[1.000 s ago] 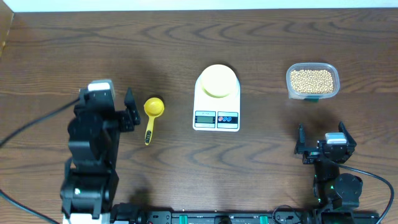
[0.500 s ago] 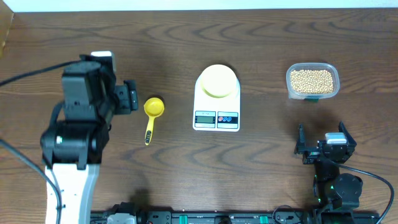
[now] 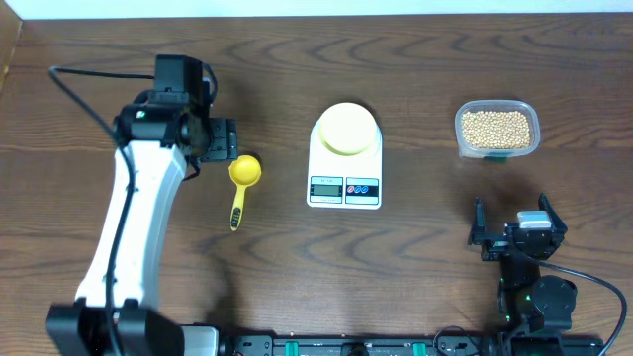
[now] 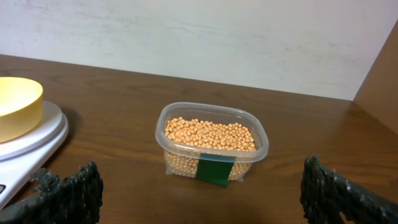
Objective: Scoop item into bowl and weigh 50g on scale
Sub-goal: 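Reach the left gripper forward to the yellow scoop's handle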
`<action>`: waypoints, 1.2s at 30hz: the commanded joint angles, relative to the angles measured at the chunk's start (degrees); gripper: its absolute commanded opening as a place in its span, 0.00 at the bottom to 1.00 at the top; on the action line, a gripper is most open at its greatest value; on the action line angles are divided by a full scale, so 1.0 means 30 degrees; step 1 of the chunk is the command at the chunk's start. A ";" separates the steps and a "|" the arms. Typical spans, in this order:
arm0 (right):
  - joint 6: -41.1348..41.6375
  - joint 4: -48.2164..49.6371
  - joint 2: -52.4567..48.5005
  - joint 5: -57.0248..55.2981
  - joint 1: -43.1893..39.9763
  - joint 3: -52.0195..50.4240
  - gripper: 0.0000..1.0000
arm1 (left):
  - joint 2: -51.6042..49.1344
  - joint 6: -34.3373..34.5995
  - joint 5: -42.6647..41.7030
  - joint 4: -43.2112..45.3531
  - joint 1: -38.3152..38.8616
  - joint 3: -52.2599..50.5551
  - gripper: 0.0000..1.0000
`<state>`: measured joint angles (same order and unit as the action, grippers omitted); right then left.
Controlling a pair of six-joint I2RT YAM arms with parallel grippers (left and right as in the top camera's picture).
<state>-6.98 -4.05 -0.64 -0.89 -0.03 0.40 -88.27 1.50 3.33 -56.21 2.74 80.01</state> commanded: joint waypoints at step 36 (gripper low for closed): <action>-0.0270 -0.0080 0.0015 -0.0015 -0.0240 -0.0029 0.99 | -1.0156 -0.0780 -0.0029 0.1996 0.0022 0.0284 0.84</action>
<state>-6.98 -4.05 -0.67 -0.91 -0.03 0.40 -117.34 -0.05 3.11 -50.54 2.74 80.29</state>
